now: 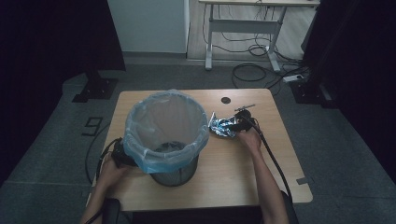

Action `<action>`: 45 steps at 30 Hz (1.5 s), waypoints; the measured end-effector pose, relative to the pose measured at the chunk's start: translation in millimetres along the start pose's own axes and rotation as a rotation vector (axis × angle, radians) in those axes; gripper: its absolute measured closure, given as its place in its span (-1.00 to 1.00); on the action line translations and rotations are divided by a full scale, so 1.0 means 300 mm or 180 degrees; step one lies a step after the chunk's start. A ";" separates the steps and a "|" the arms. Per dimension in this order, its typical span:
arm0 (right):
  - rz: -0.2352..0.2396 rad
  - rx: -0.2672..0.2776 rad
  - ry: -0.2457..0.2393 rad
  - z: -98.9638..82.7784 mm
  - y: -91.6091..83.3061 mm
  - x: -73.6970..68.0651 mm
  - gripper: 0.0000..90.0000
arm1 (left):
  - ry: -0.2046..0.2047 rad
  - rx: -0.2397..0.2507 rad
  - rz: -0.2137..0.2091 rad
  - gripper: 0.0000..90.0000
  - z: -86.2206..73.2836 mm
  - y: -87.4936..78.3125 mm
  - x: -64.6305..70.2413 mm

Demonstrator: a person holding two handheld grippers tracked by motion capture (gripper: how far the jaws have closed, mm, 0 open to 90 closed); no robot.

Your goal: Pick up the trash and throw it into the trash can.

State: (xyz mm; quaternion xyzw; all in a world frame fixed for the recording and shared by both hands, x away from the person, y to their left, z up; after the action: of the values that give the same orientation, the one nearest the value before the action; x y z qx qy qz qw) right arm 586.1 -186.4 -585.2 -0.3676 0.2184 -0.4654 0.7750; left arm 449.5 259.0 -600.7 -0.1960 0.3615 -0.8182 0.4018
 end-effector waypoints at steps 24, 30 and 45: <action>0.0279 -0.0011 -0.0028 -0.021 -0.108 -0.008 0.87 | 0.0003 0.0004 0.0008 -1.00 0.001 0.002 0.000; 0.0395 0.0016 -0.0104 -0.003 -0.180 -0.034 0.87 | 0.0005 0.0004 0.0009 -1.00 0.001 0.001 0.000; 0.0583 0.0121 -0.0224 0.067 -0.396 -0.071 0.85 | 0.0001 0.0004 0.0008 -1.00 0.001 0.002 0.001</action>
State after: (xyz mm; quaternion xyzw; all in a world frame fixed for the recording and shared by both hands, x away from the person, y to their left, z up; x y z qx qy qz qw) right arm 523.1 -195.3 -480.6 -0.3474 0.2148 -0.3835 0.8283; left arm 449.8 258.6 -600.9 -0.1951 0.3613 -0.8180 0.4029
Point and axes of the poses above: each handheld gripper's, and its own axes: y roughly forward along the jaws, z roughly out of its top, x roughly to its right, the point moved 7 cm from there along y, roughly forward along the jaws, and after that the axes turned 2 degrees about -y, right-handed, at the moved point
